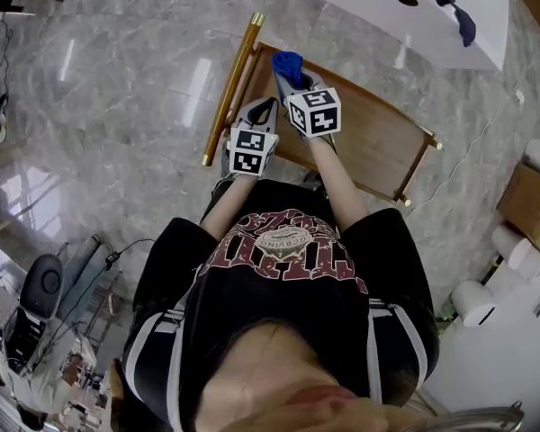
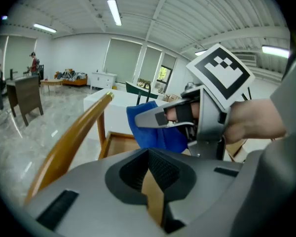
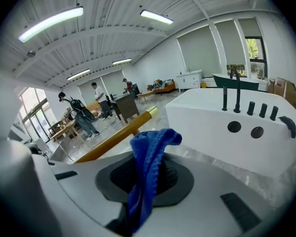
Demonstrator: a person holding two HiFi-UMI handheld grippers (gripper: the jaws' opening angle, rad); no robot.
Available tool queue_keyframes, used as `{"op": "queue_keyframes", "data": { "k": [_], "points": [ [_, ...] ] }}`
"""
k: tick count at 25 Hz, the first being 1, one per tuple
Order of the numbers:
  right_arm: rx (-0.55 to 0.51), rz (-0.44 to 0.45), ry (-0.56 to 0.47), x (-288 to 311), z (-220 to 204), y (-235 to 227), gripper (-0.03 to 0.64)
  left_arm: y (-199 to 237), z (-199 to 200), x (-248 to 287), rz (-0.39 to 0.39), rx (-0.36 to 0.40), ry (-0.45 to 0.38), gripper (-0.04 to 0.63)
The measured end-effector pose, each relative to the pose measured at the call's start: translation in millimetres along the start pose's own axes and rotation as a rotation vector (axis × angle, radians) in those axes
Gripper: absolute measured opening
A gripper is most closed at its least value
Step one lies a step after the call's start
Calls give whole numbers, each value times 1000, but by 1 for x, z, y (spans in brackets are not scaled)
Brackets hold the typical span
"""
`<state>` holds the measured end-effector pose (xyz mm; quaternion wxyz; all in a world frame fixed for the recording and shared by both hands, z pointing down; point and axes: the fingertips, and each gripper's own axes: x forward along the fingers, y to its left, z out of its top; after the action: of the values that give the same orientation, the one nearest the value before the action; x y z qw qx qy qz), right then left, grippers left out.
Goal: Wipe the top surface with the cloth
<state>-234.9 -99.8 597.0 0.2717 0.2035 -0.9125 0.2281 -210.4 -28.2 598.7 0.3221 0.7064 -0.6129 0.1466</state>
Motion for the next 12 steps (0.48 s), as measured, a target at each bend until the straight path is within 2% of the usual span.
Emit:
{"op": "queue_keyframes", "data": {
  "k": [3, 9, 12],
  "points": [
    [-37, -12, 42, 23, -13, -6, 58, -3, -28, 14, -56, -53, 35, 46],
    [-29, -17, 125, 63, -31, -7, 58, -6, -86, 34, -96, 19, 191, 48],
    [-7, -21, 161, 78, -38, -9, 58, -9, -108, 40, -113, 4, 248, 48]
  ]
}}
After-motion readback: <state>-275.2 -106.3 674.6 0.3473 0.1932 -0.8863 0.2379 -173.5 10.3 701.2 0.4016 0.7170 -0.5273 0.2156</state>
